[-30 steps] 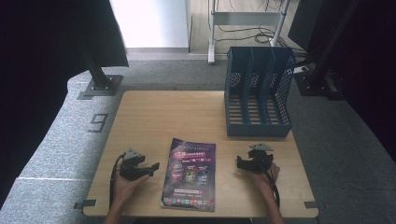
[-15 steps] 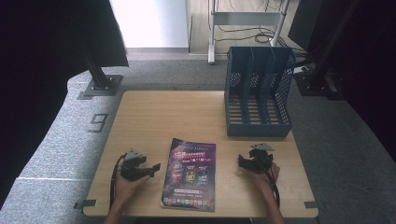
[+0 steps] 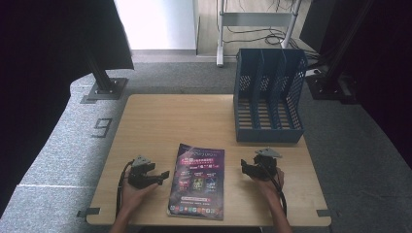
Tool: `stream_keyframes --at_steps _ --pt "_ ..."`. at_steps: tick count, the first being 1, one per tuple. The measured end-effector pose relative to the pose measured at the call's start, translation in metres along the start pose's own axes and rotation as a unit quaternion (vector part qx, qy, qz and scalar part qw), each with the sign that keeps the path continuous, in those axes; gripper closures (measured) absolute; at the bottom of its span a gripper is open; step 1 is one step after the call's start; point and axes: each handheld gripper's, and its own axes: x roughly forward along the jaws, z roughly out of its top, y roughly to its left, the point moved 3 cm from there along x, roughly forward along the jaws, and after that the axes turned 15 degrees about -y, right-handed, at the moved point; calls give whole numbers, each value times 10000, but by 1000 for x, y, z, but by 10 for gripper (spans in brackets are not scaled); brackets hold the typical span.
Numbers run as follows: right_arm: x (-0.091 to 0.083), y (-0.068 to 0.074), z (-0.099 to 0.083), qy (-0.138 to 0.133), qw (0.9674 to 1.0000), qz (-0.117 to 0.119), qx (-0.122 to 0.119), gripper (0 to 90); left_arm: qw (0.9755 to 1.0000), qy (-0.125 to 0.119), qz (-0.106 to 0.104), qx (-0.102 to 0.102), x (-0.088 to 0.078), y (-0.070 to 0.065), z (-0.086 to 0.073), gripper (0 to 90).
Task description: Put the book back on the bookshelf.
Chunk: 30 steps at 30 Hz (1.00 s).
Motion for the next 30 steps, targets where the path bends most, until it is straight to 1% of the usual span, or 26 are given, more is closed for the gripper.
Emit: stream_keyframes --at_steps 2,3,4,6,7,11,12,15,17,19,20,22,25,28,30 --pt "0 4 1 -13 10000 70 -41 171 10000 1 -31 -28 0 -1 0 227" --pt "0 4 1 -13 10000 70 -41 171 10000 1 -31 -28 0 -1 0 227" --pt "-1 9 2 -33 9999 140 -36 171 10000 -16 -45 -26 -1 -2 0 227" --pt "-1 11 3 -38 9999 152 -35 172 10000 -26 -49 -17 -1 -2 1 227" --pt "-1 14 4 -56 9998 204 -53 172 10000 -40 -46 -2 -1 -2 1 227" --pt "-1 19 5 -72 9996 280 -69 173 10000 -31 -31 2 -1 -2 1 227" --pt "0 24 5 -74 9993 344 -95 174 10000 -24 -31 -9 -1 -2 1 227" --pt "1 28 6 -80 9991 407 -86 174 10000 -20 -23 -4 -1 -2 0 227" --pt "2 35 6 -84 9987 491 -116 174 10000 -22 -26 -2 -2 -2 0 227" --pt "3 37 6 -80 9985 525 -118 175 10000 -42 -20 -6 -3 -2 1 227" --pt "3 42 6 -74 9981 593 -118 175 10000 -58 -25 -18 -3 -3 1 227" --pt "3 44 6 -80 9980 621 -120 175 10000 -63 -36 -30 -3 -3 1 227" --pt "4 51 6 -87 9974 712 -104 175 10000 -57 -34 -27 -2 -3 1 227" --pt "5 54 6 -88 9970 760 -104 176 10000 -58 -28 -30 -2 -3 1 227" --pt "7 58 5 -85 9967 805 -98 176 10000 -44 -23 -27 -2 -3 0 227"
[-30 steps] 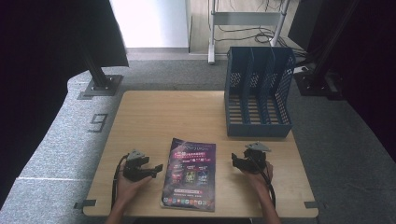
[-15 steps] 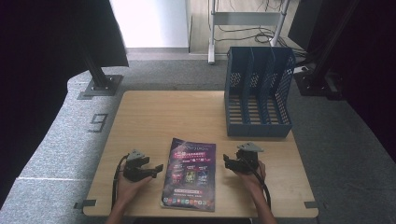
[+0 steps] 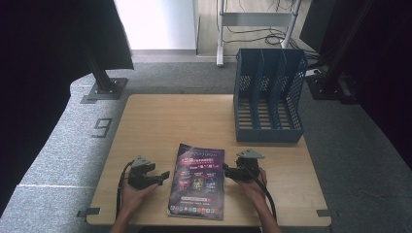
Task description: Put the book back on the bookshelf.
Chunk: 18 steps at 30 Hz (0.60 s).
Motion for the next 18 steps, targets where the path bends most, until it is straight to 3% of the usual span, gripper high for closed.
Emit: stream_keyframes --at_steps 18 --pt "11 24 -7 146 9995 264 -100 168 10000 -18 -5 -2 -2 -2 1 224"
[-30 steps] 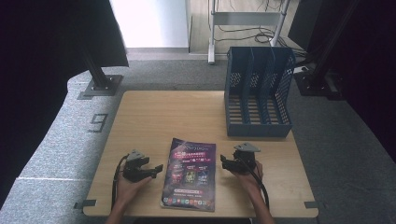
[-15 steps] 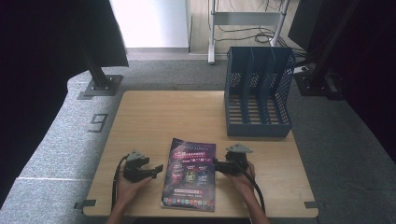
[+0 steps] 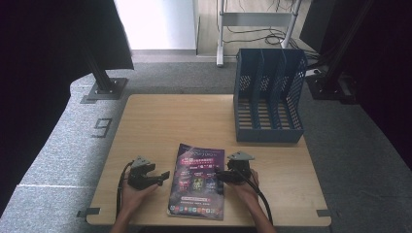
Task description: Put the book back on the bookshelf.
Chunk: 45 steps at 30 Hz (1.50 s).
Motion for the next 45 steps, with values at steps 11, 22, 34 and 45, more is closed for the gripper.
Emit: stream_keyframes --at_steps 11,22,34,45 --pt "8 14 -5 87 9999 124 -66 167 10000 -8 -36 -2 0 -2 1 224" --pt "16 20 -12 219 9995 194 -77 176 9999 14 -92 72 3 -9 1 223" --pt "16 20 -14 182 9997 150 -41 180 9999 12 -79 117 10 -12 4 225" --pt "16 21 -14 175 9997 151 -69 179 9997 43 -165 168 26 -21 15 226"
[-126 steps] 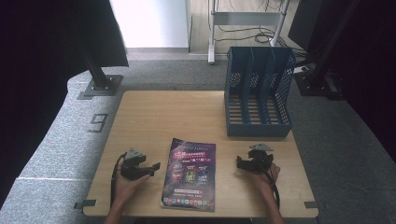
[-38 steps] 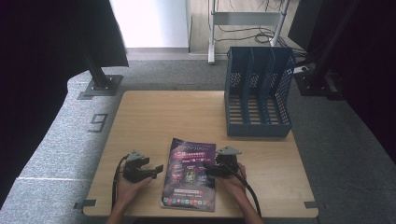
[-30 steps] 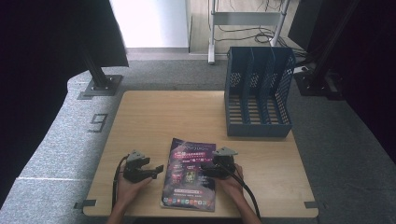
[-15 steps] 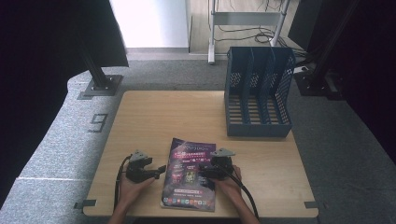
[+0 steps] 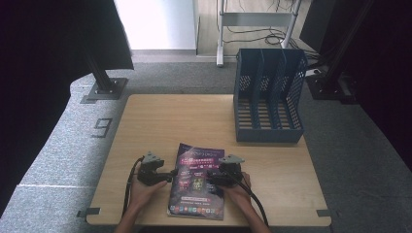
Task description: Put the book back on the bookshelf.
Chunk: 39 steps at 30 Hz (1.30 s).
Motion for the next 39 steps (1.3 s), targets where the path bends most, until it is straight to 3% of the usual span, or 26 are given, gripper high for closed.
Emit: stream_keyframes --at_steps 4,16,20,31,33,39 --pt "0 0 0 -1 10000 -6 -3 180 9999 21 -67 124 10 -6 3 233" --pt "0 0 0 8 10000 -14 -16 181 9994 316 -94 123 29 -11 -7 209" --pt "0 0 0 9 10000 -19 -17 181 9995 291 -48 82 29 -9 -8 205" --pt "0 1 0 0 10000 -35 -21 182 9995 267 -170 66 36 -18 -9 191" --pt "0 1 0 6 10000 -35 -21 182 9994 269 -85 175 37 -20 -10 196" --pt "0 0 0 11 10000 -26 -29 179 9997 238 -50 89 37 -20 -9 211"
